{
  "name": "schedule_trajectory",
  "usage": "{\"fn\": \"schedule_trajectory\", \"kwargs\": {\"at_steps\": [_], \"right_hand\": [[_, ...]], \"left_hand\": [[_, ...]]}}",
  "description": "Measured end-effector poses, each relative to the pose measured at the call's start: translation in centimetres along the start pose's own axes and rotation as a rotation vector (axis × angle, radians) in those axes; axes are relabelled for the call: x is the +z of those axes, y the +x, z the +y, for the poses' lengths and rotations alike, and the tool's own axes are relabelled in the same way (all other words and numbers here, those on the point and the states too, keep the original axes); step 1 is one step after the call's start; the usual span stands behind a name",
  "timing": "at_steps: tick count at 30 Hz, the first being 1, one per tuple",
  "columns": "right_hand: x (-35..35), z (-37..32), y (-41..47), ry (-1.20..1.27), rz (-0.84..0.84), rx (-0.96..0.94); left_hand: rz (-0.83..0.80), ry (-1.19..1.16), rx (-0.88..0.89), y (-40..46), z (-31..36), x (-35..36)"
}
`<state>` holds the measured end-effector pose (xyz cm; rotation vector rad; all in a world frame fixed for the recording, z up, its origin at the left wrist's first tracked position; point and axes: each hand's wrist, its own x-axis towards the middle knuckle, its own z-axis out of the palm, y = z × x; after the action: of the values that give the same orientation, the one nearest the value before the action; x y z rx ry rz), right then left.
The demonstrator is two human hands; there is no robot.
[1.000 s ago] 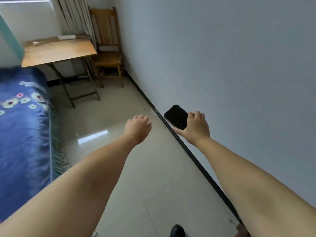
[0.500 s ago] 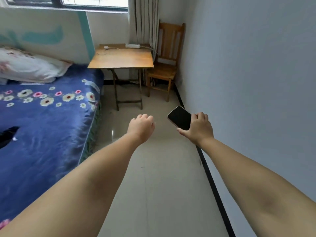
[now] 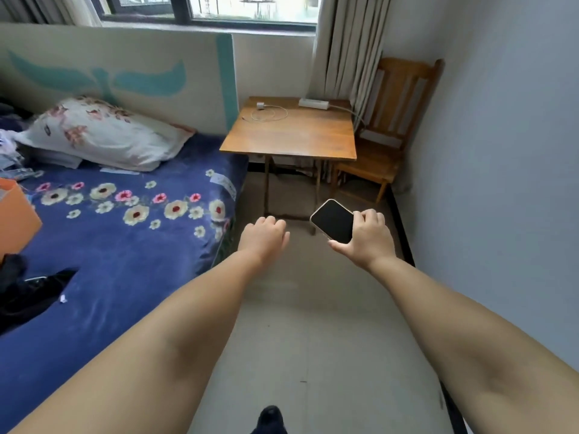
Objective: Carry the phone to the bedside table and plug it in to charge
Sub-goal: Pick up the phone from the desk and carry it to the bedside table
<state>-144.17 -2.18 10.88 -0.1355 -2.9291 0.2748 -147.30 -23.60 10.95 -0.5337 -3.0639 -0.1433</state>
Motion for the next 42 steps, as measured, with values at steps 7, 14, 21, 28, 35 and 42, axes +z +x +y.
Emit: {"fn": "schedule_trajectory", "kwargs": {"at_steps": [7, 14, 21, 28, 35, 42], "right_hand": [[2.1, 0.1, 15.5, -0.018, 0.015, 0.049], [5.3, 3.2, 32.8, -0.037, 0.022, 0.060], [6.9, 4.5, 51.9, -0.052, -0.006, 0.051], [11.8, 2.9, 66.4, -0.061, -0.053, 0.007], [15.6, 2.6, 78.9, -0.036, -0.099, 0.156], [20.7, 6.0, 87.0, -0.007, -0.194, 0.345]], "left_hand": [[-0.009, -0.008, 0.015, 15.3, -4.7, -0.6], [0.060, -0.024, 0.052, 33.2, -7.7, 0.7], [0.087, -0.062, -0.012, 50.8, -11.7, 0.2], [0.027, -0.032, -0.065, 65.4, -17.6, 2.4], [-0.034, -0.008, 0.064, 80.4, -22.0, 3.8], [-0.145, -0.057, 0.163, 92.0, -21.5, 8.4]]}}
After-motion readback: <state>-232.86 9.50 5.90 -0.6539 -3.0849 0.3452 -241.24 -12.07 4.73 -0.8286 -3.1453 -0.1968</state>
